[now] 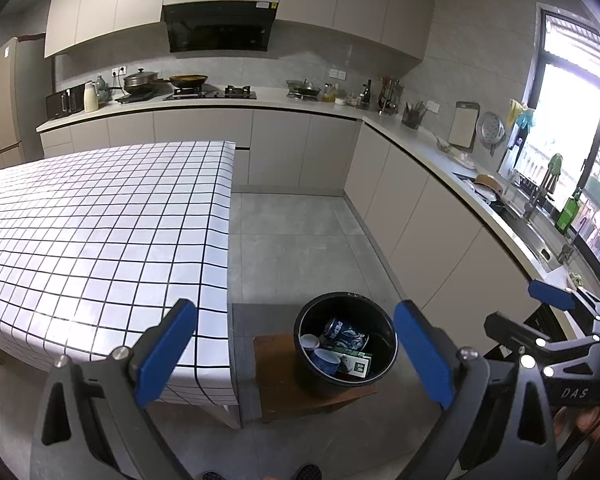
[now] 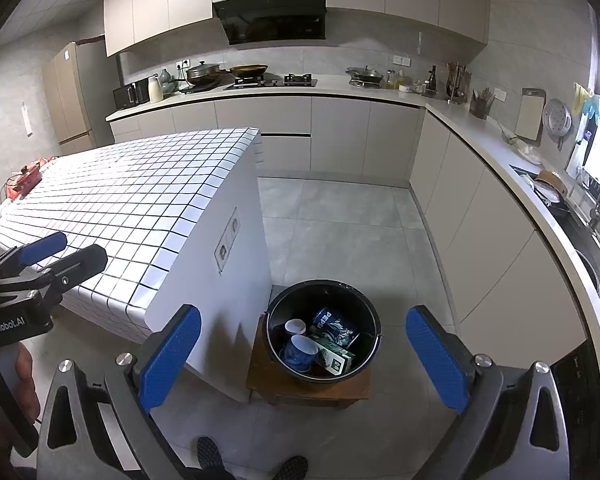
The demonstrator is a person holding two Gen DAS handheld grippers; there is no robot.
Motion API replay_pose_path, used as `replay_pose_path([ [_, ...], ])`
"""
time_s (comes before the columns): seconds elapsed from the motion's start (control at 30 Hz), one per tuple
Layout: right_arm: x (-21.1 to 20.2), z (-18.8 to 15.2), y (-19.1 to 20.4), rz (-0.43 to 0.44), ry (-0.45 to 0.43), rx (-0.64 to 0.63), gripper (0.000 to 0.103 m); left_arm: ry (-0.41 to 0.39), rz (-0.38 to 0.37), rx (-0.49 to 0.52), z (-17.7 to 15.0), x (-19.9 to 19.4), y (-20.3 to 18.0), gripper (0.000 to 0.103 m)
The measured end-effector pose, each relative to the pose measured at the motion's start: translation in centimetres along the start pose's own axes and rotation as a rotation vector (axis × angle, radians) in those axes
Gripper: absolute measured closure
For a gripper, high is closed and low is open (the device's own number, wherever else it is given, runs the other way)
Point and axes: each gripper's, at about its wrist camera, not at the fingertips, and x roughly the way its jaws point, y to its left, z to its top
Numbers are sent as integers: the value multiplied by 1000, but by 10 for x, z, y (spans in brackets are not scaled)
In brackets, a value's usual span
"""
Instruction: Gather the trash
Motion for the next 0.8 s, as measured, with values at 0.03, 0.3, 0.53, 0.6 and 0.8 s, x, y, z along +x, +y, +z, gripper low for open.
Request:
replay_pose_path([
  [0.03, 0, 0, 0, 1, 0, 1, 0, -1, 1, 1, 0, 0, 0, 3],
  [0.3, 2, -1, 2, -2, 1, -1, 0, 1, -3, 3, 0, 0, -3, 3],
  [0.53, 3, -1, 3, -2, 1, -3, 0, 5, -1, 2, 1, 1, -3, 3],
  [0.6, 3, 0, 3, -3, 1, -2, 0, 6, -1, 3, 1, 2, -3, 3],
  [0.8, 4, 0, 3, -3, 2, -3, 0, 4, -4, 3, 1, 2, -4, 3],
])
